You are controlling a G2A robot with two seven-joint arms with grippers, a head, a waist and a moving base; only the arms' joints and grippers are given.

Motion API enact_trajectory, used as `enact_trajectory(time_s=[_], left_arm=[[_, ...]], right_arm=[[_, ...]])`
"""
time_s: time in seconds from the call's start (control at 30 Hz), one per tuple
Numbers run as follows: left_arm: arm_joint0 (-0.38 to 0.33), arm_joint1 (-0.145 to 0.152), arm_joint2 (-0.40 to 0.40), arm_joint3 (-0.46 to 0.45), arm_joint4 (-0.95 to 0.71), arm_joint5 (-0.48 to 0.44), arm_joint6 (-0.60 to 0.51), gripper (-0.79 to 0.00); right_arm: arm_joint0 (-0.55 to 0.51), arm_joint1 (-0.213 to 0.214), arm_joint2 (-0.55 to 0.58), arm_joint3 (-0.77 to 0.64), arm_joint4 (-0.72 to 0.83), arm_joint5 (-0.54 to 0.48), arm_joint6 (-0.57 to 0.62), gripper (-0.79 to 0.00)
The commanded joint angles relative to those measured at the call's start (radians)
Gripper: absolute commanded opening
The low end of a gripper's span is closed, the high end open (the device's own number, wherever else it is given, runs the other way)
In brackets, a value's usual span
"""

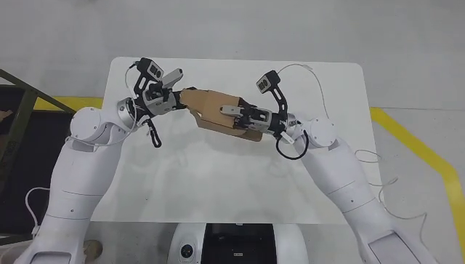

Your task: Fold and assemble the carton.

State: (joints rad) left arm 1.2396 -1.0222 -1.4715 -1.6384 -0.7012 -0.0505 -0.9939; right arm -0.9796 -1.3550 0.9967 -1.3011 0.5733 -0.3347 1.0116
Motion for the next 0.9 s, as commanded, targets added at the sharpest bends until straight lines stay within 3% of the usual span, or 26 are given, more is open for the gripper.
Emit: enact_trajectory(time_s=[0.0,0.3,0.87], left_arm=[[0.002,0.002,-0.015,0.001,0.008,-0.004,0.009,0.0],[0.038,0.011,-0.066,-0.023,0.002,0.038,-0.02,0.0],[0.027,0.002,0.009,-0.038,-0.032,0.059,-0.028,0.0]], right_arm=[[-0.002,0.003,0.01,-0.002,-0.004,0.0,0.0,-0.785],[-0.022,0.013,0.055,-0.014,-0.035,0.001,-0.052,-0.785],[-0.045,0.004,0.009,-0.062,-0.039,0.007,-0.079,-0.785]])
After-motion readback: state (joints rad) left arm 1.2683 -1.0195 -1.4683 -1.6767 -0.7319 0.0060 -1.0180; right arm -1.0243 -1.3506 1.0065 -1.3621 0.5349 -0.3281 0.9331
